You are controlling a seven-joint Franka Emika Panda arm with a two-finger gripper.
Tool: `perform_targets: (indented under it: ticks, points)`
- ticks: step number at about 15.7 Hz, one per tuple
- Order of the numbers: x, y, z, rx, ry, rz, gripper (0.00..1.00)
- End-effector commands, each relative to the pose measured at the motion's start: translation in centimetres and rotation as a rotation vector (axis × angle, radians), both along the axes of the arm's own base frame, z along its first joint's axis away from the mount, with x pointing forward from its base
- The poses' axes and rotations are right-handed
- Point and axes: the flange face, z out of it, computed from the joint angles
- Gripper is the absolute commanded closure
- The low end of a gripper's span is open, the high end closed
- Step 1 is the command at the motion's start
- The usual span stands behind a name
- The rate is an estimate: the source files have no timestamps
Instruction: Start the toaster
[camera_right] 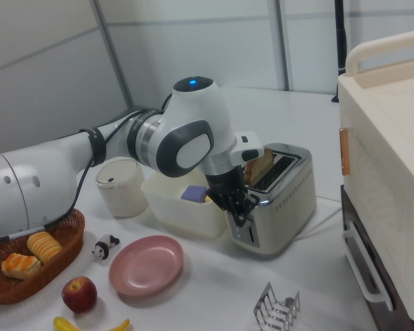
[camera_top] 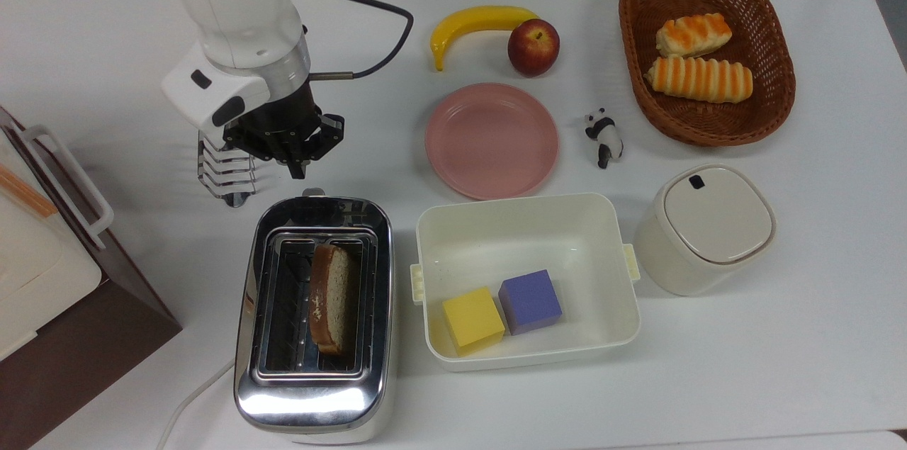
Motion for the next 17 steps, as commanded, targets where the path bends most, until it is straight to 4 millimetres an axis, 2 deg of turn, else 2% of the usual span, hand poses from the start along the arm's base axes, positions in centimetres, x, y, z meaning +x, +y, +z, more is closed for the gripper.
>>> perform_targets:
  ticks: [1,4,10,13,16,17]
  points:
    - [0.4,0.1,-0.6,0.011,-0.019,-0.007,1.00]
    - [0.6,0.1,-1.8,0.011,-0.004,-0.007,1.00]
    - [1.2,0.8,-2.3,0.011,-0.032,0.002,1.00]
    - [1.4,1.0,-3.7,0.010,-0.013,0.005,1.00]
    - [1.4,1.0,-3.9,0.009,-0.011,0.007,1.00]
    - [1.5,1.0,-4.6,0.008,-0.001,0.007,1.00]
